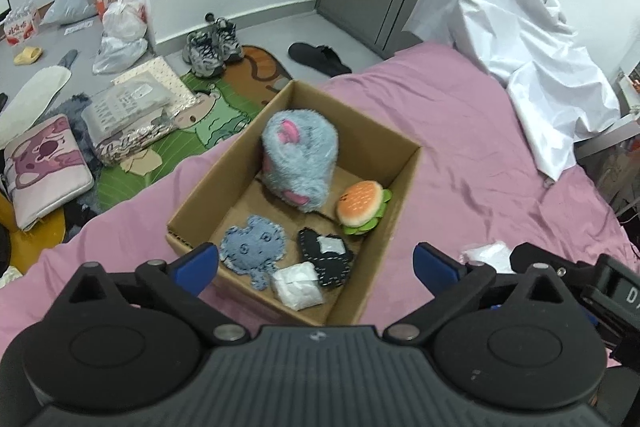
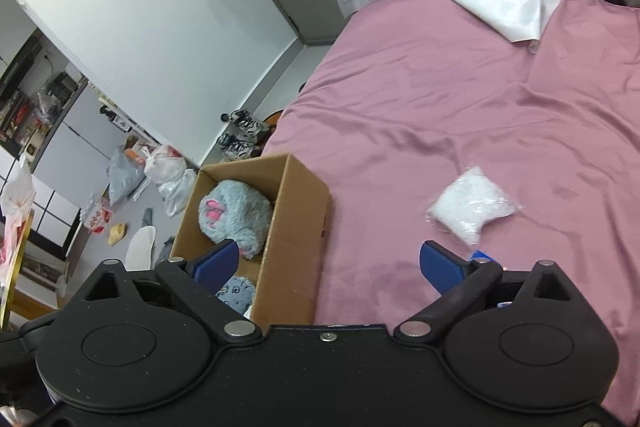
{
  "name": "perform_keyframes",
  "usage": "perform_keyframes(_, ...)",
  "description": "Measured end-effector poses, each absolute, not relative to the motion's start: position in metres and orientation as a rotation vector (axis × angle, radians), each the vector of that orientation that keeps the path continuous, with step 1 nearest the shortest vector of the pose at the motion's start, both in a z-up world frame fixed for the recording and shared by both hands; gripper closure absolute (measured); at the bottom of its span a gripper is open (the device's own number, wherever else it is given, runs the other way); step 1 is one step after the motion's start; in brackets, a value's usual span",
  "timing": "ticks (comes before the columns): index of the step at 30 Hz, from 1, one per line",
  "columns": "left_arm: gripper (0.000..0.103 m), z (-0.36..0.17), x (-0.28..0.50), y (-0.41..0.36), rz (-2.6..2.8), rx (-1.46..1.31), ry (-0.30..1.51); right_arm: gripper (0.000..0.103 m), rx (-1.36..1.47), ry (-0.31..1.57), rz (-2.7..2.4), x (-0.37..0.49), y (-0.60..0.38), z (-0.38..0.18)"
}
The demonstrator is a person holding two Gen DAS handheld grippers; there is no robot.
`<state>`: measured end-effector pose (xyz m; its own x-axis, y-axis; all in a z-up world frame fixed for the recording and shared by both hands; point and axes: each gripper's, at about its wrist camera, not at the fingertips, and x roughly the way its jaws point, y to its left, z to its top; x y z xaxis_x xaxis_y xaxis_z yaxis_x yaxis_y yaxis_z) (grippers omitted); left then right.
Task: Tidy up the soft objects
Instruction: 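Move both grippers back toward the blue tissue pack and bead bag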
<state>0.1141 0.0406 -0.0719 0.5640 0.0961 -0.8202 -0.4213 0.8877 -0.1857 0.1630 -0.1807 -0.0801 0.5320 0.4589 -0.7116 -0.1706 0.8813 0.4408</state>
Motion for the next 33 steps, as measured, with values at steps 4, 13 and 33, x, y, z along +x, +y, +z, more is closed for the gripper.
perform_keyframes(4, 0.0, -0.064, 0.113, 0.033, 0.303, -0.382, 0.91, 0.003, 0.335, 0.936, 0.368, 0.161, -0.191, -0.076)
perform_keyframes(13, 0.0, -0.055, 0.11, 0.012, 0.268, -0.362, 0.89, 0.001, 0.372, 0.928, 0.348, 0.16, -0.22, -0.072)
perform_keyframes(33, 0.0, -0.049, 0.107, -0.055, 0.229, -0.251, 0.937, 0.0, 0.488, 0.912, 0.303, 0.154, -0.296, -0.065)
